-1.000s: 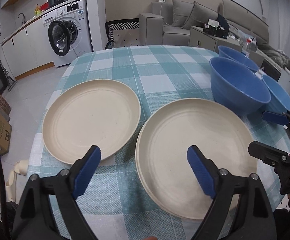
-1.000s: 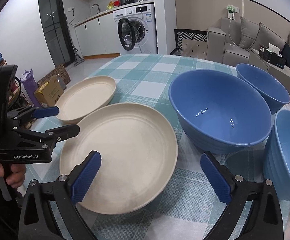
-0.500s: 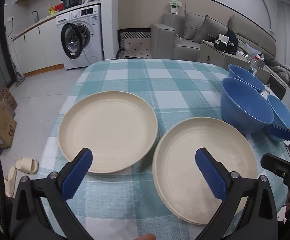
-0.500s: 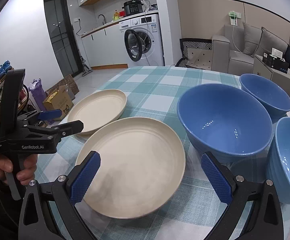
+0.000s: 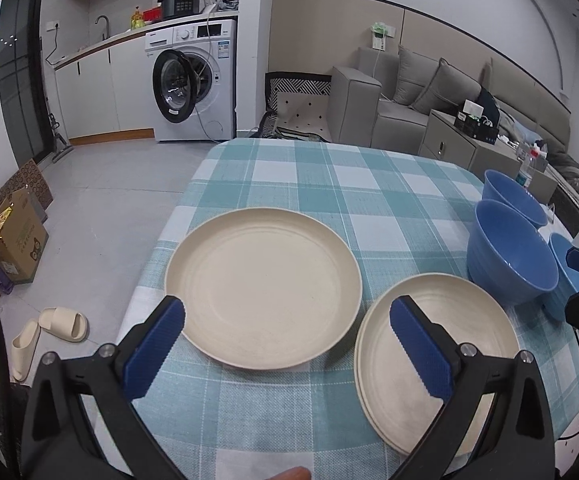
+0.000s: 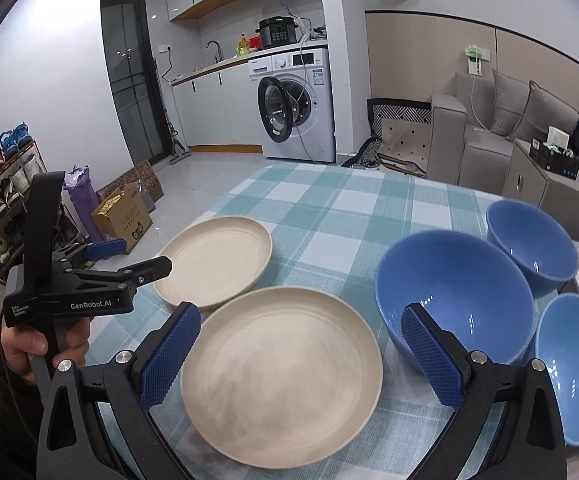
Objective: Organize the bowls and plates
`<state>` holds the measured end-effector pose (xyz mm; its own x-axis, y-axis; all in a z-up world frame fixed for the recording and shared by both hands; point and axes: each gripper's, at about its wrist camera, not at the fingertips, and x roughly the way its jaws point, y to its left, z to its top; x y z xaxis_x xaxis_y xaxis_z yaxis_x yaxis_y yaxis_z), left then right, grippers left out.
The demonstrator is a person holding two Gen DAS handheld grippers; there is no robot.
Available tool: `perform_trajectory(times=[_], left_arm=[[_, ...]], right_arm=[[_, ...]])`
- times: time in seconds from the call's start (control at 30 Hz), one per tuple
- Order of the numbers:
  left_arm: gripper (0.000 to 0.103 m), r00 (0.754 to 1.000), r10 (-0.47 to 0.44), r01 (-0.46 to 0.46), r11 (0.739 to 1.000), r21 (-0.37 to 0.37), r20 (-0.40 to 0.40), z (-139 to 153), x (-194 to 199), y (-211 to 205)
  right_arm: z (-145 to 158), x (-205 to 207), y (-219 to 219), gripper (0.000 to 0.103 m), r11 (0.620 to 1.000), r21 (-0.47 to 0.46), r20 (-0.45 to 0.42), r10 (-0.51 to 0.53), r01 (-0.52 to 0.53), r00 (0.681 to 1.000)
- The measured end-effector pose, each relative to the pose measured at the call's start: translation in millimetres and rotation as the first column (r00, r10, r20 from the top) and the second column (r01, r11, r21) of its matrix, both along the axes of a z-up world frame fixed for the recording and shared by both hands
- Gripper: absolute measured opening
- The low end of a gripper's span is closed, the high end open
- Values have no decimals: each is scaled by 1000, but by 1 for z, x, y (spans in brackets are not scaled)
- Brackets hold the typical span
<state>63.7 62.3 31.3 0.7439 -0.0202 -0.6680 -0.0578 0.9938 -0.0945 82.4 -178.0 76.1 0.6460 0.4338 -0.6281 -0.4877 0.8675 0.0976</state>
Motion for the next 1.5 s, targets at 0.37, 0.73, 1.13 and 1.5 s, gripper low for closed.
perform_trajectory(times=[0.37, 0.73, 1.13, 1.5], left_arm=[[103, 999, 51, -51, 998, -41, -12, -2, 9, 34], [103, 994, 98, -102, 992, -75, -45, -15, 16, 58], [102, 989, 125, -133, 986, -105, -77, -31, 24, 77], [100, 989, 119, -132, 977, -165, -91, -45, 31, 87]], right_arm=[[10, 24, 34, 102, 1000, -18, -55, 1, -2, 999], [8, 48, 67, 102, 1000, -25, -83, 7, -9, 997], [-19, 78, 98, 102, 999, -41, -133, -2, -3, 991], [-43, 103, 124, 102, 999, -48, -187, -3, -6, 982]])
